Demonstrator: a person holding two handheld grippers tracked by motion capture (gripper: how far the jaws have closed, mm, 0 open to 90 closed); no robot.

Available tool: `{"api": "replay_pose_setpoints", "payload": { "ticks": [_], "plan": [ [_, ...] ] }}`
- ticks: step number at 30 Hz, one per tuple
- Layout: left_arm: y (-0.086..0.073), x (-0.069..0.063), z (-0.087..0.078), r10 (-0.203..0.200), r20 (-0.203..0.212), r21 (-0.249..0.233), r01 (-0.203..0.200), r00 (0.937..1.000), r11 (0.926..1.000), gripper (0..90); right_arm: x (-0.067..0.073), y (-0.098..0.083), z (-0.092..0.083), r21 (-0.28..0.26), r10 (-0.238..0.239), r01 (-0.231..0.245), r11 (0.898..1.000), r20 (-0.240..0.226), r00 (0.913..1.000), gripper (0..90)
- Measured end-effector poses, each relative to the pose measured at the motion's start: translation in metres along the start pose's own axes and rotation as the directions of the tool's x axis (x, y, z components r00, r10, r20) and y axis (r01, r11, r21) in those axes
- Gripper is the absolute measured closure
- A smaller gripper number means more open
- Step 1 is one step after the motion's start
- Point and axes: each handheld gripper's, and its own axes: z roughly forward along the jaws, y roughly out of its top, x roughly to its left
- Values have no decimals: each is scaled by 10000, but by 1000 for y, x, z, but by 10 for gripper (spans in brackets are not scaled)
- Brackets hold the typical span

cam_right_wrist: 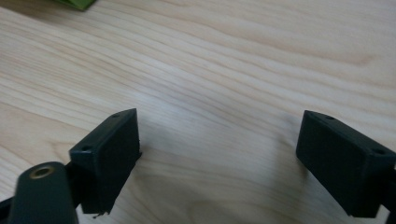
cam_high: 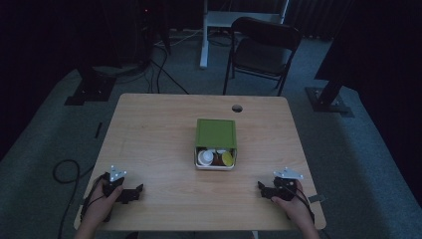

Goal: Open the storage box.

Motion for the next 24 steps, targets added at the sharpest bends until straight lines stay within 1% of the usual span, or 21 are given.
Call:
{"api": "replay_pose_setpoints", "payload": {
  "ticks": [1,3,5,7,9,11,13,14,16,17,19,20,22,23,24],
  "plan": [
    [0,0,0,12,-3,4,-12,10000,10000,0,3,1,0,-112,-190,191,9998,22,9998,142],
    [0,0,0,-7,3,1,7,10000,10000,0,10,3,1,-284,-416,416,9987,-5,9991,142],
    [0,0,0,-6,3,3,6,10000,10000,0,17,7,1,-389,-997,1003,9942,177,9949,149],
    [0,0,0,11,-4,2,-11,10000,10000,0,23,11,1,-652,-1063,1053,9923,-121,9943,150],
    [0,0,0,-10,2,-5,10,10000,10000,0,29,15,1,-883,-1533,1523,9844,-53,9882,150],
    [0,0,0,-8,0,-4,8,10000,10000,0,32,18,0,-1107,-1677,1661,9799,-49,9858,150],
    [0,0,0,-5,2,-1,5,10000,10000,0,37,21,-2,-1300,-1991,1980,9715,40,9800,150],
    [0,0,0,-11,3,-2,11,10000,10000,0,39,22,-3,-1330,-2090,2080,9690,68,9779,149],
    [0,0,0,-6,3,4,6,10000,10000,0,43,23,-4,-1371,-2382,2387,9614,201,9710,149],
    [0,0,0,-10,2,0,10,10000,10000,0,46,24,-4,-1412,-2592,2610,9549,315,9653,149],
    [0,0,0,-10,3,0,10,10000,10000,0,50,24,-4,-1429,-2861,2892,9465,429,9573,148],
    [0,0,0,-9,2,1,9,10000,10000,0,53,25,-4,-1433,-3116,3161,9378,535,9487,147],
    [0,0,0,-6,2,4,6,10000,10000,0,56,26,-4,-1401,-3326,3374,9309,570,9413,139],
    [0,0,0,-9,2,0,9,10000,10000,0,58,27,-4,-1429,-3461,3512,9254,594,9363,138],
    [0,0,0,-3,3,4,3,10000,10000,0,60,28,-3,-1449,-3546,3586,9222,538,9335,139]
  ]
}}
